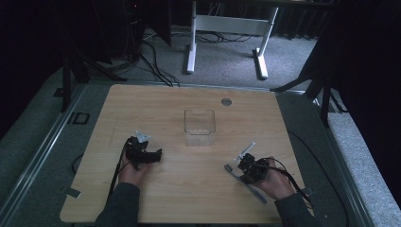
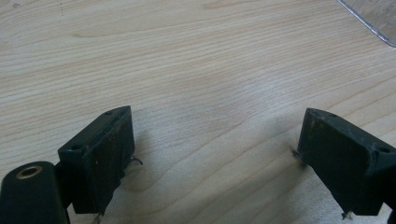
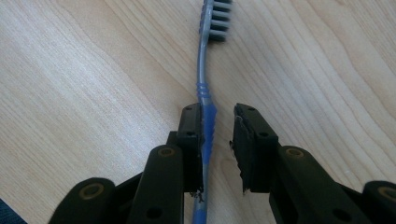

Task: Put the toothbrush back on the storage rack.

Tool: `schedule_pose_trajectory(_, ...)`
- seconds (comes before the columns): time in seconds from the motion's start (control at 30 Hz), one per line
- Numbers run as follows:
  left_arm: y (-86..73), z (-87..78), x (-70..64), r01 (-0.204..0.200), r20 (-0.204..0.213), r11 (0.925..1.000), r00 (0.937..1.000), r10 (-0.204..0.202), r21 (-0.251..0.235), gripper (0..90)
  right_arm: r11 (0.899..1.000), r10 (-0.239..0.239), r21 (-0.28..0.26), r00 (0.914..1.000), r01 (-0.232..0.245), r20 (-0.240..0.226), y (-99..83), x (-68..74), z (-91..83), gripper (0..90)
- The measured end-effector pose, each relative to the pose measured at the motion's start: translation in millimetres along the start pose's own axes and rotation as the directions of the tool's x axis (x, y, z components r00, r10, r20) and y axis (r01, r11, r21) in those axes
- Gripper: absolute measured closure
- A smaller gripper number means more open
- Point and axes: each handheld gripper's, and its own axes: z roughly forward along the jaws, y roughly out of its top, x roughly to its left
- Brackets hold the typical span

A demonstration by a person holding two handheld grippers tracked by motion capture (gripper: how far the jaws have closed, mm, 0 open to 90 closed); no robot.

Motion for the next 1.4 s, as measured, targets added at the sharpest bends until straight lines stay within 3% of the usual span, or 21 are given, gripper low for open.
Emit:
schedule_pose_trajectory(0.87,0.0,0.0,0.0,0.0,0.0,1.0,1.0,0.0,0.0,11.1,0.997,-0.032,0.063,0.9991,0.033,-0.029,3.0,2.3,6.5,72.6)
schedule_pose_trajectory(1.4,0.0,0.0,0.0,0.0,0.0,1.0,1.0,0.0,0.0,11.1,0.994,-0.023,0.108,0.9989,0.028,-0.041,5.8,-0.5,15.7,73.2)
